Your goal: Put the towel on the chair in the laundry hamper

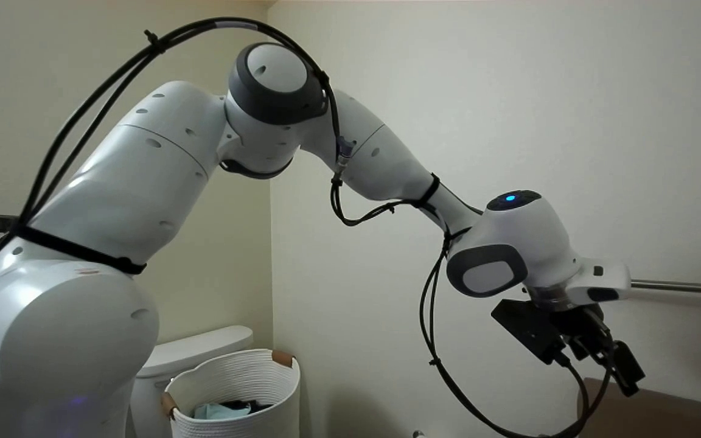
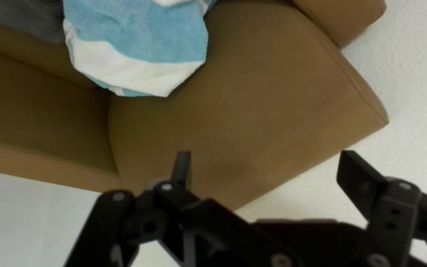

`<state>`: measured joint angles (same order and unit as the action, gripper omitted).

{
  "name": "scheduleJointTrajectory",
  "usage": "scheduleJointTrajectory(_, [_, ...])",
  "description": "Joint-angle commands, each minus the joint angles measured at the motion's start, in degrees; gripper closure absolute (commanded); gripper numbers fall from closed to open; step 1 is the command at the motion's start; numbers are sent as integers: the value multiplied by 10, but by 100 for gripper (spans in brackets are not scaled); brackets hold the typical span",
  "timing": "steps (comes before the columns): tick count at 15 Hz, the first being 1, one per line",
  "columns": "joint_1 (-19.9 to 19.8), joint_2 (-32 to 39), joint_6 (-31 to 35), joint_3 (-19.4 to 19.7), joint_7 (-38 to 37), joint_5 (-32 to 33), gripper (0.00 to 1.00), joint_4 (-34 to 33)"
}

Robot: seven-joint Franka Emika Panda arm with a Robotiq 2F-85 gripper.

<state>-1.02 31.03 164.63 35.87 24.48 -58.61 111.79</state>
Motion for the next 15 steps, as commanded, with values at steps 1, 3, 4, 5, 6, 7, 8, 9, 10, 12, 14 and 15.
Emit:
scheduleJointTrajectory(1, [1, 1, 0, 0, -1, 0, 0, -3])
scheduleJointTrajectory(3, [8, 34, 54, -8, -18, -24, 0, -8])
scheduleJointTrajectory(4, [4, 57, 70, -13, -26, -33, 0, -18])
scheduleJointTrajectory(5, [0, 104, 83, -12, -49, -31, 0, -37])
scheduleJointTrajectory(6, [-5, 136, 91, -14, -69, -33, 0, -51])
scheduleJointTrajectory(7, [-17, 172, 98, -23, -84, -40, 0, -66])
scheduleJointTrajectory(8, [-14, 201, 100, -18, -110, -35, 0, -77])
scheduleJointTrajectory(9, [-74, 212, 123, -77, -174, 53, 0, -87])
scheduleJointTrajectory(10, [-79, 244, 126, -75, -207, 77, 0, -104])
scheduleJointTrajectory(12, [-102, 306, 110, -77, -284, 149, 0, -150])
scheduleJointTrajectory(14, [-139, 357, 73, -68, -337, 215, 0, -210])
scheduleJointTrajectory(15, [-171, 382, 42, -70, -351, 250, 0, -252])
